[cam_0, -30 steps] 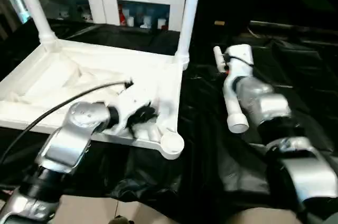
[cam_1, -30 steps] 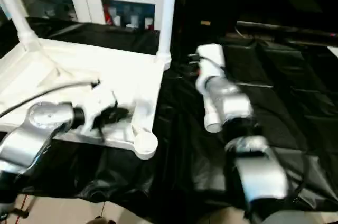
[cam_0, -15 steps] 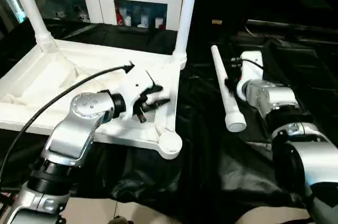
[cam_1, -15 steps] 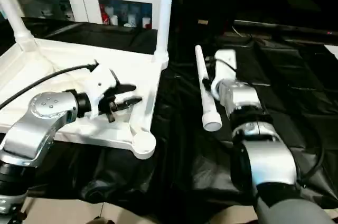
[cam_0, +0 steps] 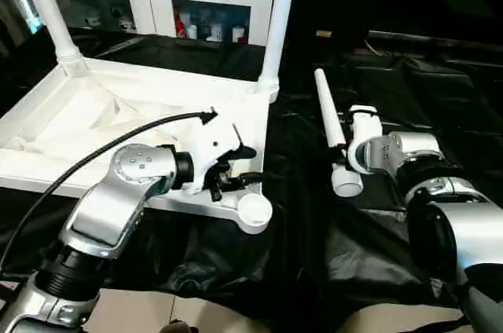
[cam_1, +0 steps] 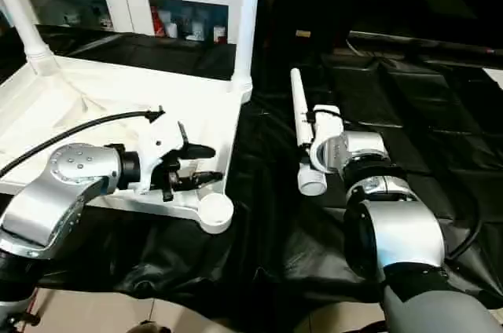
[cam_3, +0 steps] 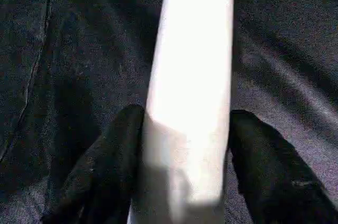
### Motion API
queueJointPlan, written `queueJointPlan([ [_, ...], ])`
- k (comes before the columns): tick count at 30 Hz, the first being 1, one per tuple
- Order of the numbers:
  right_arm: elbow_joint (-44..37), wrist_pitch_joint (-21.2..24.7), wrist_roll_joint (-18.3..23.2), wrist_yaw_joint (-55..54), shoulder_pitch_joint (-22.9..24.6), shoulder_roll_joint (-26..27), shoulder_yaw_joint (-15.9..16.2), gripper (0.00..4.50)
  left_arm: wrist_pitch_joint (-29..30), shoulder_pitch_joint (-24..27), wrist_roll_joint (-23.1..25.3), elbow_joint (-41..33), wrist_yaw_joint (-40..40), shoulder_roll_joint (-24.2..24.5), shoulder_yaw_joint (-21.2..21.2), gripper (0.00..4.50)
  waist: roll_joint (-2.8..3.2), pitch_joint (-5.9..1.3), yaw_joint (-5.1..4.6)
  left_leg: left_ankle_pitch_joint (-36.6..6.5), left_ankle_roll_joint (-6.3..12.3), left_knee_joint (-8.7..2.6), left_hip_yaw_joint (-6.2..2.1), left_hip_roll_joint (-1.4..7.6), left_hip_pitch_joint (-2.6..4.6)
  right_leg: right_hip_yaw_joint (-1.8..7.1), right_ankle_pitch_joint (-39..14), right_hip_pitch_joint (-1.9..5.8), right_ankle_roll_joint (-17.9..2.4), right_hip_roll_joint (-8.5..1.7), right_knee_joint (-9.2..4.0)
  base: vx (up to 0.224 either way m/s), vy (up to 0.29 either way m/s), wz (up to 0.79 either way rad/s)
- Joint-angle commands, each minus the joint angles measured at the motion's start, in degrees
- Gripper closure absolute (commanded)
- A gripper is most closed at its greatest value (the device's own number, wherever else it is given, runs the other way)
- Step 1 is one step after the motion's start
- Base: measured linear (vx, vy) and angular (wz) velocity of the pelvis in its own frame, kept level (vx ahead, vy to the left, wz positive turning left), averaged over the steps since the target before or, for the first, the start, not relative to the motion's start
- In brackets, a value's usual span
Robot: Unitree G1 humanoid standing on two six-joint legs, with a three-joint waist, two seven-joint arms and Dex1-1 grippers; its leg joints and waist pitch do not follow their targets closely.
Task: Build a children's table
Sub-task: Pick table leg
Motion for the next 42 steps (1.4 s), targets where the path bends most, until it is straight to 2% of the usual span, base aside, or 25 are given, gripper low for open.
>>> queueJointPlan([
  [1, 1.25, 0.88, -0.92, -0.06, 0.2, -0.77, 0.3, 2.18, 0.07, -0.4, 0.04, -0.93, 0.29, 0.45, -0.7, 2.02, -0.09, -4.0, 0.0, -17.17, -3.09, -3.82, -0.44, 1.81, 1.01, 2.87, -19.51, 2.64, -8.85, -3.05, -4.16, 0.0, 0.0, 0.0],
  [5, 1.32, 0.74, -0.51, -0.62, 0.56, -1.08, -0.45, 2.51, -0.64, -0.26, 0.62, -0.83, 0.78, 0.48, -0.77, 2.02, 0.01, -4.09, 0.02, -16.55, -3.16, -3.83, -0.46, 1.83, 0.95, 2.87, -18.48, 2.72, -8.93, -3.03, -4.0, 0.0, 0.0, 0.0],
  [8, 1.42, 0.3, 0.98, -1.55, 1.05, -1.49, -2.28, 2.58, -0.57, -0.26, 0.42, -0.56, 1.1, 0.31, -0.73, 2.02, 0.07, -4.1, 0.02, -16.34, -3.18, -3.8, -0.41, 1.8, 0.95, 2.9, -17.73, 2.75, -9.09, -3.0, -3.98, 0.0, 0.0, 0.0],
  [12, 1.29, -0.18, 1.23, -1.25, 1.83, -1.88, -2.53, 2.61, -1.36, -0.64, 0.82, 0.91, 2.56, -0.52, -0.6, 2.02, 0.17, -4.16, 0.04, -16.46, -3.16, -3.75, -0.41, 1.74, 0.93, 2.84, -17.28, 2.82, -9.29, -2.92, -3.95, 0.0, 0.0, 0.0],
  [13, 0.98, -0.64, 1.7, -1.61, 2.44, -1.92, -3.17, 2.61, -1.98, -0.79, 0.46, 1.86, 3.6, -1.69, 0.09, 2.02, 0.52, -4.12, -0.04, -16.81, -3.2, -3.75, -0.39, 1.71, 0.96, 2.86, -17.17, 2.76, -9.34, -2.85, -4.11, 0.0, 0.0, 0.0],
  [19, -1.03, -4.41, 4.27, -1.51, 4.06, -1.85, -6.25, 2.61, -4.67, -1.61, 0.37, 4.52, 7.61, -4.95, 2.22, 2.02, 0.3, -4.16, -0.03, -19.02, -3.04, -3.71, -0.55, 1.68, 1.09, 2.62, -19.76, 2.75, -8.76, -2.93, -4.51, 0.0, 0.0, 0.0],
  [20, -3.56, -8.62, 6.7, 0.67, 5.24, -1.35, -8.63, 2.61, -5.26, -2.36, 0.27, 5.83, 9.44, -6.23, 3.25, 2.02, 0.3, -4.16, -0.03, -19.02, -3.04, -3.71, -0.55, 1.68, 1.09, 2.62, -19.76, 2.75, -8.76, -2.93, -4.51, 0.0, 0.0, 0.0],
  [21, -7.84, -12.13, 9.48, 3.92, 7.15, -0.74, -11.0, 2.61, -5.49, -3.52, -0.39, 7.37, 11.8, -8.29, 4.82, 2.02, 0.47, -4.18, 0.12, -19.85, -2.55, -3.64, -0.37, 1.65, 1.13, 2.69, -19.97, 2.83, -7.56, -2.97, -5.01, 0.0, 0.0, 0.0],
  [22, -7.84, -12.13, 9.48, 3.92, 7.15, -0.74, -11.0, 2.61, -5.49, -3.52, -0.39, 7.37, 11.8, -8.29, 4.82, 2.02, 0.37, -4.34, 0.27, -19.17, -2.35, -3.59, -0.52, 1.72, 1.1, 2.65, -19.28, 2.9, -7.6, -3.08, -4.82, 0.0, 0.0, 0.0],
  [23, -15.22, -14.41, 14.2, 8.8, 10.35, 0.46, -14.63, 2.61, -5.02, -5.03, -2.13, 9.1, 14.8, -11.62, 7.18, 2.02, 0.33, -4.53, 0.17, -17.5, -1.89, -3.75, -0.71, 1.77, 0.85, 2.54, -17.56, 3.13, -8.66, -2.94, -4.35, 0.0, 0.0, 0.0],
  [24, -15.22, -14.41, 14.2, 8.8, 10.35, 0.46, -14.63, 2.61, -5.02, -5.03, -2.13, 9.1, 14.8, -11.62, 7.18, 2.02, 0.32, -4.36, -0.03, -16.98, -1.19, -3.71, -0.38, 1.52, 0.47, 2.67, -16.74, 3.44, -8.76, -2.73, -4.59, 0.0, 0.0, 0.0],
  [25, -18.84, -12.94, 16.49, 10.75, 11.84, 1.17, -15.99, 2.62, -4.07, -5.53, -3.37, 9.47, 15.5, -13.06, 8.11, 2.02, 0.58, -4.66, 0.44, -15.76, -0.71, -3.55, -0.5, 1.83, 0.91, 2.77, -14.91, 3.26, -9.09, -3.0, -4.35, 0.0, 0.0, 0.0],
  [26, -22.55, -12.23, 18.48, 12.58, 13.39, 2.02, -16.93, 2.62, -3.04, -6.06, -4.03, 9.97, 16.52, -14.22, 8.83, 2.02, 0.37, -4.67, 0.55, -14.18, 0.25, -3.61, -0.39, 1.67, 0.61, 2.69, -12.96, 3.63, -9.61, -2.77, -4.23, 0.0, 0.0, 0.0],
  [27, -22.55, -12.23, 18.48, 12.58, 13.39, 2.02, -16.93, 2.62, -3.04, -6.06, -4.03, 9.97, 16.52, -14.22, 8.83, 2.02, 0.37, -4.76, 0.72, -13.65, 0.5, -3.63, -0.51, 1.86, 0.73, 2.67, -12.56, 3.52, -9.97, -2.93, -4.13, 0.0, 0.0, 0.0],
  [28, -30.63, -12.25, 21.72, 15.79, 17.22, 4.03, -17.24, 2.62, -2.53, -7.12, -5.04, 11.59, 18.41, -16.28, 10.03, 2.02, 0.83, -4.75, 0.76, -12.7, 0.91, -3.58, -0.45, 1.75, 0.72, 2.59, -12.05, 3.46, -10.85, -2.86, -4.04, 0.0, 0.0, 0.0],
  [30, -31.9, -12.39, 22.18, 16.32, 17.86, 4.37, -17.13, 2.62, -2.6, -7.26, -5.18, 11.8, 18.61, -16.54, 10.17, 2.02, 0.58, -4.66, 0.81, -12.92, 1.27, -3.57, -0.33, 1.76, 0.77, 2.67, -12.31, 3.43, -10.31, -2.82, -4.32, 0.0, 0.0, 0.0],
  [31, -43.93, -12.06, 27.06, 21.1, 23.9, 7.22, -15.46, 2.62, -2.43, -8.68, -7.52, 13.17, 20.16, -19.42, 12.05, 2.02, 0.89, -4.64, 1.15, -13.09, 1.7, -3.65, -0.28, 1.69, 0.8, 2.65, -13.13, 3.54, -9.73, -2.89, -4.68, 0.0, 0.0, 0.0],
  [32, -43.93, -12.06, 27.06, 21.1, 23.9, 7.22, -15.46, 2.62, -2.43, -8.68, -7.52, 13.17, 20.16, -19.42, 12.05, 2.02, 0.8, -4.47, 1.31, -13.23, 2.02, -3.75, -0.28, 1.73, 0.82, 2.71, -13.47, 3.52, -9.16, -2.95, -5.02, 0.0, 0.0, 0.0],
  [33, -50.4, -10.66, 30.28, 23.82, 26.97, 8.42, -14.21, 2.62, -1.53, -9.61, -9.49, 13.51, 20.94, -21.27, 13.52, 2.02, 0.78, -4.73, 1.27, -12.99, 1.92, -3.97, -0.6, 1.96, 0.78, 2.52, -13.52, 3.6, -9.61, -2.91, -4.68, 0.0, 0.0, 0.0],
  [34, -53.95, -9.19, 32.16, 25.35, 28.63, 8.74, -13.24, 2.62, -0.77, -10.17, -11.01, 13.54, 21.2, -22.48, 14.47, 2.02, 0.79, -4.65, 1.49, -12.94, 2.02, -3.92, -0.43, 1.84, 0.87, 2.5, -13.72, 3.56, -9.36, -2.78, -4.96, 0.0, 0.0, 0.0],
  [35, -56.78, -8.02, 33.65, 26.57, 29.94, 8.99, -12.46, 2.62, -0.17, -10.62, -12.23, 13.57, 21.41, -23.44, 15.24, 2.02, 1.12, -4.68, 1.68, -13.2, 1.91, -3.91, -0.55, 2.0, 0.97, 2.53, -13.58, 3.55, -9.75, -2.94, -4.76, 0.0, 0.0, 0.0],
  [37, -63.87, -4.15, 37.39, 29.96, 33.31, 8.99, -10.02, 2.62, 2.23, -11.69, -16.13, 13.16, 21.6, -26.14, 17.22, 1.74, 0.88, -4.38, 1.78, -14.99, 1.47, -4.23, -0.75, 2.01, 0.75, 2.37, -16.9, 3.56, -9.34, -3.01, -5.22, 0.0, 0.0, 0.0],
  [38, -63.87, -4.15, 37.39, 29.96, 33.31, 8.99, -10.02, 2.62, 2.23, -11.69, -16.13, 13.16, 21.6, -26.14, 17.22, 1.64, 0.88, -4.28, 1.9, -15.41, 1.35, -4.18, -0.65, 1.92, 0.79, 2.35, -18.15, 3.54, -8.92, -3.05, -5.53, 0.0, 0.0, 0.0],
  [40, -68.24, -0.87, 39.62, 32.84, 35.51, 8.11, -7.96, 2.62, 5.71, -12.5, -21.56, 12.02, 21.81, -28.87, 19.08, 1.42, 0.88, -4.07, 2.01, -17.28, 0.62, -4.14, -0.67, 1.87, 1.0, 2.38, -21.99, 3.29, -7.62, -3.1, -5.92, 0.0, 0.0, 0.0],
  [42, -69.51, 0.22, 39.96, 34.08, 36.18, 7.43, -6.73, 2.62, 7.69, -12.82, -24.42, 11.42, 21.61, -30.09, 19.83, 1.25, 0.99, -3.97, 1.99, -18.09, 0.26, -4.17, -0.77, 1.8, 1.02, 2.26, -24.53, 3.18, -6.59, -3.18, -6.39, 0.0, 0.0, 0.0],
])
